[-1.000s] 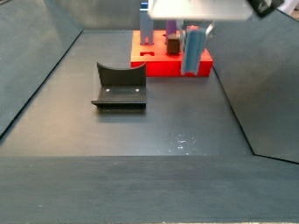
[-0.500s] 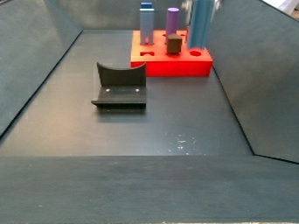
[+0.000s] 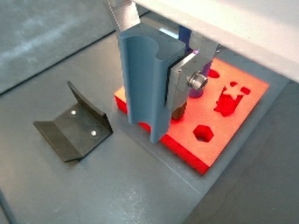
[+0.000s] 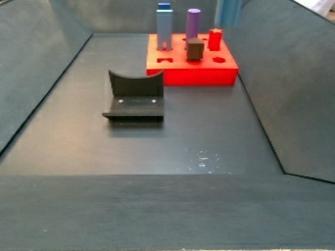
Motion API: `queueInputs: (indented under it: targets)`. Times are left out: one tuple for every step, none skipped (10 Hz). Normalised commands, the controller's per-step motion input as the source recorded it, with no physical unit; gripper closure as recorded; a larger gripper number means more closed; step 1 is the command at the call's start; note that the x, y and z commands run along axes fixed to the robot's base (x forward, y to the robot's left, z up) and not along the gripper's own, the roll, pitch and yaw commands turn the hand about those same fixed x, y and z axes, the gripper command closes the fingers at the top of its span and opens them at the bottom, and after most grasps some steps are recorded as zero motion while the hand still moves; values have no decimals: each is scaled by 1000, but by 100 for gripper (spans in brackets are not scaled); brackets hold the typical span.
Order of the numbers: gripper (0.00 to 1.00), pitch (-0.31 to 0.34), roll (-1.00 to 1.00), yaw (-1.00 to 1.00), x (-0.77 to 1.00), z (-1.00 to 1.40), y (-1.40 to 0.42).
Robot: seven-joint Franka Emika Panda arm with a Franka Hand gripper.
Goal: Pick up the arch object. Move up. Place the arch object on the fixture. Regrasp the arch object. Rotate the arch object. Move to above the board. Insert the arch object.
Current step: Move to above the board.
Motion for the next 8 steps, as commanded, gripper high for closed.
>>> queueInputs:
  targets:
    - [100,85,60,39,8,448,-26]
    - [100,85,46,38,8,223,-22]
    - [100,296,-170,-139,294,269,-1000]
    - [100,291,-144,-128,302,247,-1000]
    - [100,297,-103,-79,314,251,-1000]
    - [100,246,-101,-41,338,246,-1000]
    - [100,194,-59,-16,336,248,-1000]
    - [100,138,-1,1,338,254,-1000]
